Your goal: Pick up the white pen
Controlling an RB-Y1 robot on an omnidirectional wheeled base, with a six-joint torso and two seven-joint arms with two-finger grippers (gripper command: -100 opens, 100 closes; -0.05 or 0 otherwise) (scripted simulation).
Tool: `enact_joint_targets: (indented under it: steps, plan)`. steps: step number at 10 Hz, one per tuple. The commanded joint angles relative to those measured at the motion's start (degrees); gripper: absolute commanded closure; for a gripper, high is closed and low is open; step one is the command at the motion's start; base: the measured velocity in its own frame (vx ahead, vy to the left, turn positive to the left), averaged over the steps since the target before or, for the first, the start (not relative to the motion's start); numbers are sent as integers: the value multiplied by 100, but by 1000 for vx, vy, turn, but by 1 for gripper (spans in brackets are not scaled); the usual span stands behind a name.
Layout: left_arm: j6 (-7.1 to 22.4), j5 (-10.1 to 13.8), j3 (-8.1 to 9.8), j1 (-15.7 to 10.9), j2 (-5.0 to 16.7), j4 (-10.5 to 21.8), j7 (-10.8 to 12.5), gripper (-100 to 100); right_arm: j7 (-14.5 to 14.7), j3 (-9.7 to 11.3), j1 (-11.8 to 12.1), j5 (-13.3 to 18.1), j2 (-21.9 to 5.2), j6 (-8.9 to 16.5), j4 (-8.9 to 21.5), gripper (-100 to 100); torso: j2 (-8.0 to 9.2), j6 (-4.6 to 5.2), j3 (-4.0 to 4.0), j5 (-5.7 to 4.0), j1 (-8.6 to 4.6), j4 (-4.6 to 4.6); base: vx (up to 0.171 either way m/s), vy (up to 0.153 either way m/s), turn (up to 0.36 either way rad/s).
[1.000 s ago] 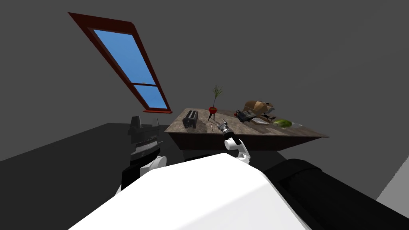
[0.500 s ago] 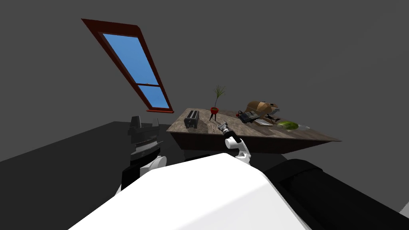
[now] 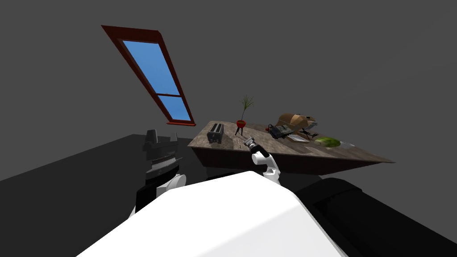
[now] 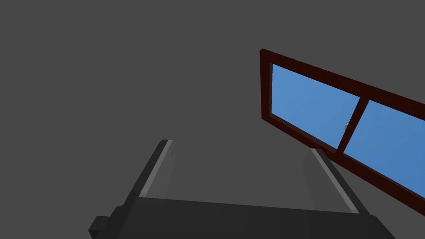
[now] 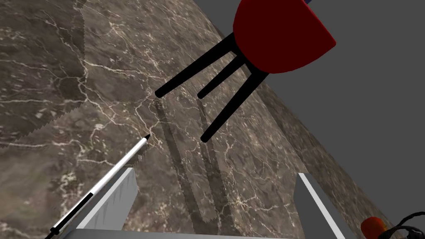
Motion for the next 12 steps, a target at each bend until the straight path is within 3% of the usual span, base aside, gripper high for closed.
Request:
enact_joint_targets:
  steps: [1, 3, 4, 5, 7, 8, 10, 11, 12]
  plan:
    - [0, 0, 0, 0, 0, 0, 0, 0, -224, -43, -24, -43, -33, 286, 35, -100, 0, 0, 0, 0, 0, 0, 14, 10, 45]
    - [0, 0, 0, 0, 0, 0, 0, 0, -565, -124, -110, -90, -66, 648, 74, -100, -3, 1, -2, 0, 1, -1, 17, 15, 64]
    - [0, 0, 0, 0, 0, 0, 0, 0, -565, -124, -110, -90, -66, 717, 74, -100, -2, 2, -2, 0, 0, -1, 7, 4, -4]
    - [0, 0, 0, 1, 0, 0, 0, 0, -821, -205, -197, -136, -98, 919, 121, -100, 1, 3, 0, 0, -2, 0, 11, 10, 75]
    - [0, 0, 0, 0, 0, 0, 0, 0, -905, -205, -197, -136, -98, 1137, 121, -100, 0, 3, 0, 0, 0, 0, 10, 7, 29]
    - [0, 0, 0, 1, 0, 0, 0, 0, -1169, -285, -286, -183, -130, 1348, 173, -100, 2, 3, 1, 0, -2, 0, 11, 11, 91]
    - [0, 0, 0, 1, 0, 0, 0, 0, -1242, -285, -286, -183, -130, 1555, 173, -100, 0, 3, 0, 0, -1, 0, 10, 7, 23]
    - [0, 0, 0, 1, 0, 0, 0, 0, -1506, -364, -375, -228, -161, 1757, 231, -100, 2, 4, 1, 0, -2, 0, 12, 11, 78]
    - [0, 0, 0, 0, 0, 0, 0, 0, -1575, -364, -375, -228, -161, 1905, 231, -100, 0, 1, 0, 0, 0, 0, 12, 9, 53]
